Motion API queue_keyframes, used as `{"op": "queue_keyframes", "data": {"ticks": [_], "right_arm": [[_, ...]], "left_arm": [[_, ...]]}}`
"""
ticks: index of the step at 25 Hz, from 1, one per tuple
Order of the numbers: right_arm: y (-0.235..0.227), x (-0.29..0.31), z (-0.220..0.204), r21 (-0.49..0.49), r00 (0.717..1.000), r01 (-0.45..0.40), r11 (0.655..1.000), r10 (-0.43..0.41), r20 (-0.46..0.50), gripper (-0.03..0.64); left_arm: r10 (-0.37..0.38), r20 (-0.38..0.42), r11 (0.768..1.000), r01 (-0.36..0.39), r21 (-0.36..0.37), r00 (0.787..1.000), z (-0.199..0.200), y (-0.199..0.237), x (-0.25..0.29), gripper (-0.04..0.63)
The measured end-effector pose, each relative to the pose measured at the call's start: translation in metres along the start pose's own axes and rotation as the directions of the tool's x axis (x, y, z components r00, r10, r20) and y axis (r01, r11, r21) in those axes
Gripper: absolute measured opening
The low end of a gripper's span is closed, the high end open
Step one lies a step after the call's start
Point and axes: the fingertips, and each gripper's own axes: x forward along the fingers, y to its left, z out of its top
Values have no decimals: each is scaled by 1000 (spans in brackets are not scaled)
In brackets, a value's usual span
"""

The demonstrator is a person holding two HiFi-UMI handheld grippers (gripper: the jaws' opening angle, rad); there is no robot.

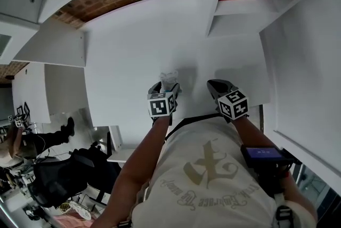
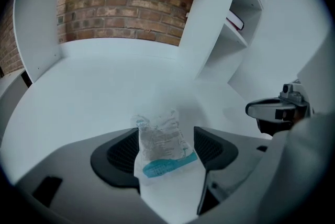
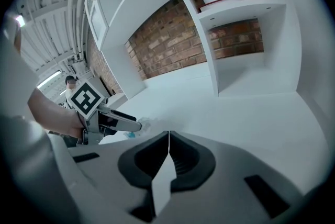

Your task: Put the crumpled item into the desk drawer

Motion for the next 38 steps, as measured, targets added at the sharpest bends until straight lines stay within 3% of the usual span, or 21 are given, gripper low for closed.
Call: {"op": "queue_keyframes", "data": {"ticks": [6, 10, 16, 24, 31, 38], "right_arm": [[-6, 1, 0, 10, 1000, 4, 1000, -3, -6, 23], [-8, 4, -1, 10, 1000, -1, 1000, 1, -13, 23], [-6, 4, -1, 3, 1000, -19, 1000, 19, -18, 23], [-10, 3, -3, -4, 999, -44, 999, 44, -23, 23], [1, 3, -4, -37, 996, -91, 995, 90, -29, 23], [14, 3, -9, -78, 989, -139, 987, 136, -50, 23]], "left_arm": [[15, -88, 1000, -16, -6, 996, -16, 5, 13, 330], [39, -103, 999, -38, 20, 994, -26, 9, 16, 327], [49, -86, 996, -42, 83, 995, -27, 3, 14, 265], [30, -55, 996, -25, 80, 998, -26, -7, 7, 196], [17, 8, 999, -17, 30, 1000, -33, -20, -10, 183], [54, 70, 998, -51, -47, 996, -41, -19, -36, 183]]}}
